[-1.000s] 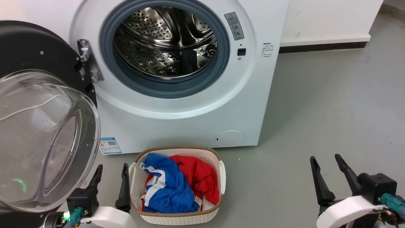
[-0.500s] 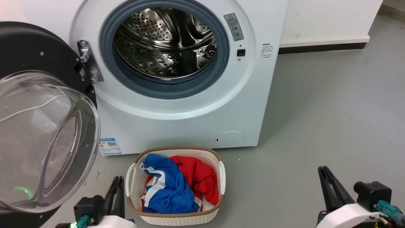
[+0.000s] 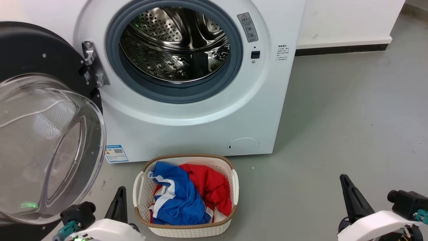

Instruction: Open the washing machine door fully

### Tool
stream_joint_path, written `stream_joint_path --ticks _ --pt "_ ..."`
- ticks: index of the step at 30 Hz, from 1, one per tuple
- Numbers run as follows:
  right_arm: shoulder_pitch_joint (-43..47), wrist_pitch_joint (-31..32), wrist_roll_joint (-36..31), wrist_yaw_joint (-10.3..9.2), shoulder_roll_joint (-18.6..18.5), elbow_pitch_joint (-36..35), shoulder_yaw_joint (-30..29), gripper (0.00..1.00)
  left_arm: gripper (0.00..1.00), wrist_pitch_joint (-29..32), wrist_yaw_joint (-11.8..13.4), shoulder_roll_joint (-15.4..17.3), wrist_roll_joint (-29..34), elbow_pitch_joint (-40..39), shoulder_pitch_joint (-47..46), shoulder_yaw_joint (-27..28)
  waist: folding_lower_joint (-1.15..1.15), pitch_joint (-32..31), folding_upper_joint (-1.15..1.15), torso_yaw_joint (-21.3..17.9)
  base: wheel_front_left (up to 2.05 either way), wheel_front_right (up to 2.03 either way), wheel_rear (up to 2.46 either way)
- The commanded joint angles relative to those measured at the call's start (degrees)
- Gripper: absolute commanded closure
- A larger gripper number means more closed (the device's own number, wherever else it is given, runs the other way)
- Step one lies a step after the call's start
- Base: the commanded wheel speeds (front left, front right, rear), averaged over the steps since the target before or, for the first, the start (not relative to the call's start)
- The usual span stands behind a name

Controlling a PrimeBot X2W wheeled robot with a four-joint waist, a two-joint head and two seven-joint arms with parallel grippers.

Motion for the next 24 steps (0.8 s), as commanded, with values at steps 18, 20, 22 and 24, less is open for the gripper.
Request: stream_joint_path --ticks 18,20,22,24 --pt "-4.02 1.41 17.53 0.00 0.22 1.96 -1.51 1.00 1.00 3.55 -4.53 -2.59 -14.07 1.09 -3.49 5.25 0.00 0.31 0.00 0.53 0.00 0.00 0.00" --pt "-4.23 1.54 19.19 0.00 0.24 2.22 -1.64 1.00 1.00 3.89 -4.93 -2.87 -15.39 1.20 -3.65 5.71 0.00 0.35 0.00 0.59 0.00 0.00 0.00" --pt "-4.46 1.68 20.77 0.00 0.27 2.48 -1.77 1.00 1.00 4.24 -5.32 -3.17 -16.69 1.30 -3.79 6.16 0.00 0.39 0.00 0.65 0.00 0.00 0.00" --pt "-4.67 1.79 22.37 0.00 0.29 2.71 -1.89 1.00 1.00 4.60 -5.74 -3.46 -17.94 1.41 -3.95 6.62 0.00 0.42 0.00 0.71 0.00 0.00 0.00"
